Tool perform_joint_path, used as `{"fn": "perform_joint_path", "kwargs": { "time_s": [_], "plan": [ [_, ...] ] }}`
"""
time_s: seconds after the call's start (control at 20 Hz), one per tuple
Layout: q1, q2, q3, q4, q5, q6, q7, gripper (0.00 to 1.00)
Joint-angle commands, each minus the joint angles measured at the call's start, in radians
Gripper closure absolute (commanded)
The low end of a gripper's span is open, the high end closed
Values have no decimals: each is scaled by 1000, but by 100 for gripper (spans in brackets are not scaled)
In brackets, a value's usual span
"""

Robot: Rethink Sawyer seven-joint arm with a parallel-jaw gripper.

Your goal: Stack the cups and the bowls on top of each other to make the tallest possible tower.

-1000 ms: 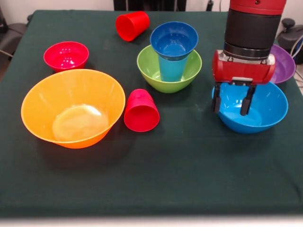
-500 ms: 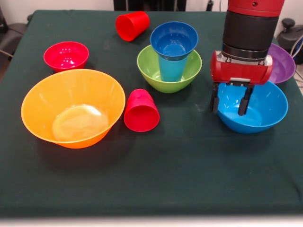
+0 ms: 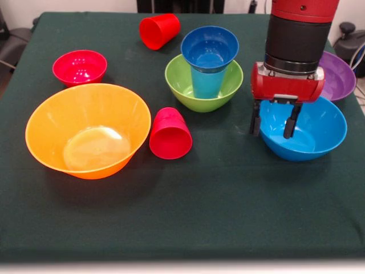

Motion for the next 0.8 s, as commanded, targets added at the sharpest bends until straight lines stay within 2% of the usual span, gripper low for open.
{"fn": "perform_joint_path", "kwargs": {
  "time_s": [0.05, 0.25, 0.45, 0.6, 0.8],
  "plan": [
    [-25, 10, 55, 69, -10, 24, -54, 0],
    [-31, 4, 61, 74, 1, 23, -48, 0],
    [-37, 2, 59, 107, -1, -27, -21, 0],
    [-58, -8, 84, 155, 14, -55, -13, 0],
    [-72, -9, 104, 171, 20, -68, -12, 0]
  ]
}}
